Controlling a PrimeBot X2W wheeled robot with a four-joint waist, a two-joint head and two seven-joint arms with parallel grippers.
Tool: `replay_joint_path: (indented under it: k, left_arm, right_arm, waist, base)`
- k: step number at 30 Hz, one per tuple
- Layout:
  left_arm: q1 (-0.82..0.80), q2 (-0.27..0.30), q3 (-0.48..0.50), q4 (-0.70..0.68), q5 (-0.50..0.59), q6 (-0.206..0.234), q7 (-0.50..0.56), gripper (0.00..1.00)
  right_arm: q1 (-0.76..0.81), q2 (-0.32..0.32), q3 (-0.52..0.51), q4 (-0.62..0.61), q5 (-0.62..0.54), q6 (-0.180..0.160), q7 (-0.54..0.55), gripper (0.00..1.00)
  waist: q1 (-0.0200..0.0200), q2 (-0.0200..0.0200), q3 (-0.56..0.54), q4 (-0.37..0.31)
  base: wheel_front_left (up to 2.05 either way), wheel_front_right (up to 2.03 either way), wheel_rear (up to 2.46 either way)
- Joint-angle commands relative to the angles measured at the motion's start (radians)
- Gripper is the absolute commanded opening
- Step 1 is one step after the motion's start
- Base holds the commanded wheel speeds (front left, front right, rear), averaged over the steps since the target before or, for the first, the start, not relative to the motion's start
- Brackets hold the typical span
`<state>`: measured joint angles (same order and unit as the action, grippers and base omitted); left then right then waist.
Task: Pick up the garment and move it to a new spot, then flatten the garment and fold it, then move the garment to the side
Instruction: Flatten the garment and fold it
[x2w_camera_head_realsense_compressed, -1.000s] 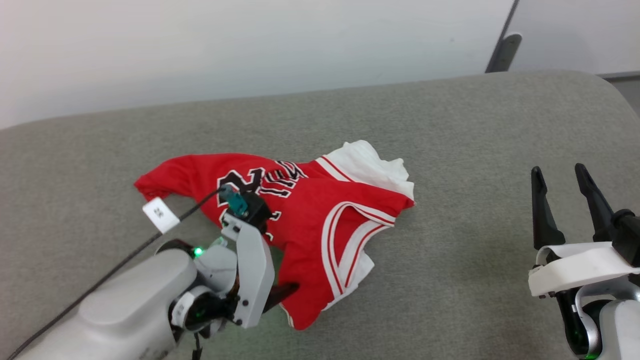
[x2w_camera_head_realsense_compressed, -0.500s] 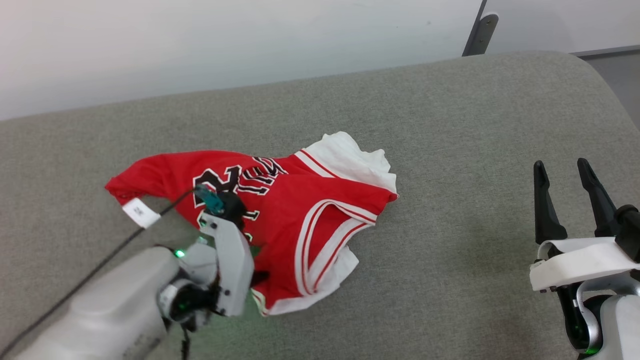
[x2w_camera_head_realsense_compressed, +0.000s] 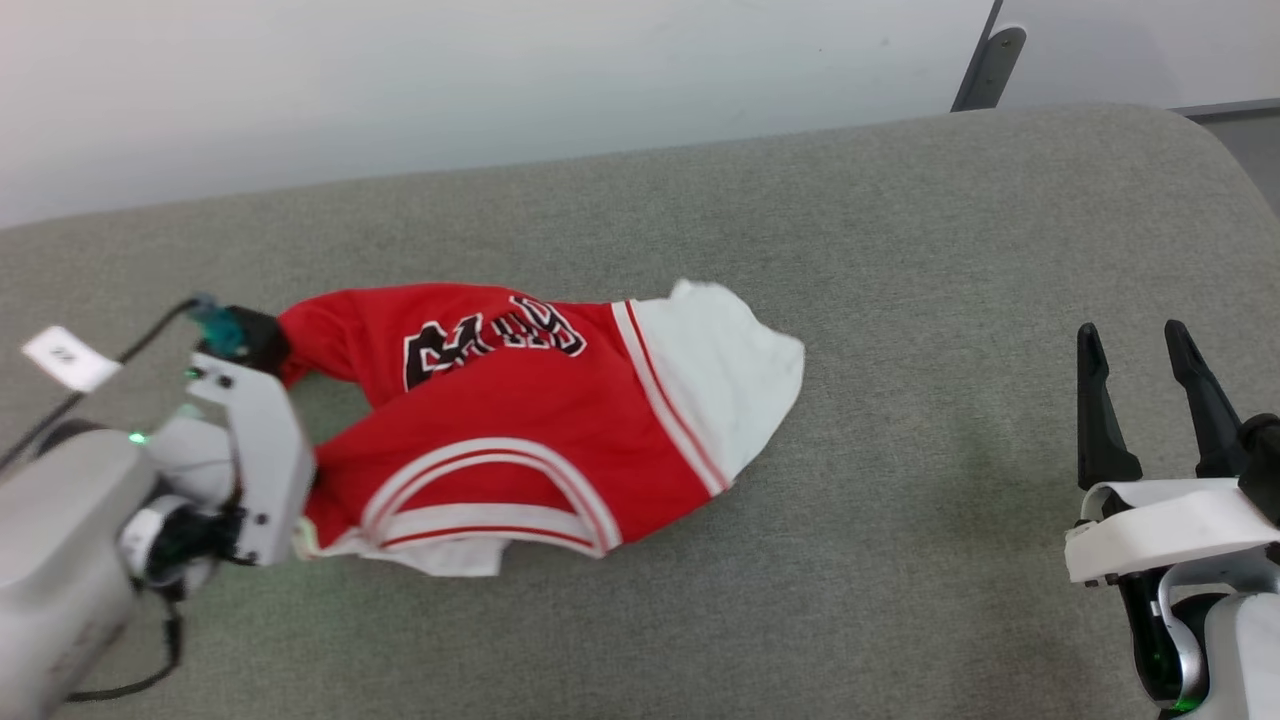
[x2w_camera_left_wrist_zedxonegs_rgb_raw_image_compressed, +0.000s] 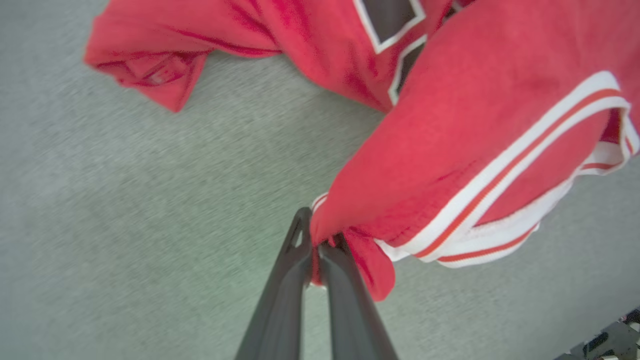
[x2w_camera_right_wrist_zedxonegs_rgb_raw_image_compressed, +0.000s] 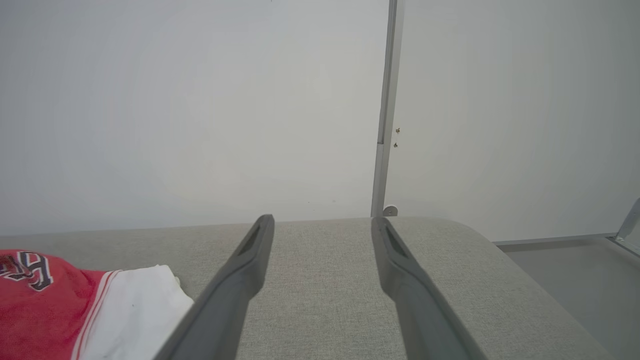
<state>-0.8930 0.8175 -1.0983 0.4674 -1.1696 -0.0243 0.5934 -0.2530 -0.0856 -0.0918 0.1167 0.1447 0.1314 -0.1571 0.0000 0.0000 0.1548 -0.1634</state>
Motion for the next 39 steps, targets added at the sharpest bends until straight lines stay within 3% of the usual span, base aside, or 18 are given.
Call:
replay_joint_path:
  k: [1,4,8,17,24,25,26,28,30,39]
  left_arm:
    - [-0.003,0.014,0.0,0.0,0.006,0.01,0.006,0.0]
    - [-0.016,0.047,0.004,-0.005,0.02,0.024,0.001,0.0]
    - [-0.042,0.036,0.034,-0.047,0.01,0.008,-0.039,0.0]
    - [-0.045,-0.097,0.033,-0.196,-0.035,-0.038,-0.058,0.0]
    - [0.016,-0.185,-0.029,-0.271,-0.062,-0.039,-0.015,0.0]
    - [0.024,-0.192,-0.04,-0.271,-0.056,-0.037,-0.014,0.14]
    - [0.033,-0.198,-0.047,-0.267,-0.051,-0.032,-0.015,0.35]
    - [0.046,-0.208,-0.056,-0.255,-0.047,-0.029,-0.023,0.58]
    - [0.053,-0.212,-0.06,-0.241,-0.041,-0.034,-0.032,1.0]
    - [0.02,-0.165,-0.012,-0.274,-0.078,-0.019,-0.027,1.0]
  right_arm:
    - [0.01,0.003,-0.002,-0.002,-0.004,-0.002,-0.001,1.0]
    - [0.012,0.006,-0.001,-0.002,-0.004,-0.001,-0.001,1.0]
    - [0.015,0.007,-0.002,-0.001,-0.004,-0.001,-0.003,1.0]
    - [0.015,0.008,0.014,0.013,-0.007,-0.001,-0.005,1.0]
    - [0.016,0.008,0.024,0.017,-0.004,-0.001,-0.003,1.0]
    - [0.016,0.008,0.025,0.017,-0.003,-0.002,-0.002,1.0]
    - [0.015,0.008,0.027,0.019,-0.003,-0.001,-0.002,1.0]
    - [0.011,0.009,0.029,0.021,-0.002,-0.001,-0.001,1.0]
    - [0.007,0.01,0.03,0.022,-0.002,-0.001,-0.003,1.0]
    - [0.008,0.011,0.012,0.024,-0.006,-0.001,-0.009,1.0]
  waist:
    - [0.0,0.0,0.0,0.002]
    - [0.0,0.0,0.0,0.003]
    - [0.0,0.0,0.001,0.005]
    - [0.0,0.0,-0.005,-0.001]
    - [0.0,0.0,-0.006,-0.016]
    - [0.0,0.0,-0.006,-0.017]
    - [0.0,0.0,-0.006,-0.018]
    - [0.0,0.0,-0.005,-0.02]
    - [0.0,0.0,-0.004,-0.021]
    - [0.0,0.0,-0.013,-0.005]
  base:
    - [0.0,0.0,0.0]
    - [0.0,0.0,0.0]
    - [0.0,0.0,0.0]
    - [0.0,0.0,0.0]
    - [0.0,0.0,0.0]
    - [0.0,0.0,0.0]
    - [0.0,0.0,0.0]
    - [0.0,0.0,0.0]
    - [0.0,0.0,0.0]
    - [0.0,0.0,0.0]
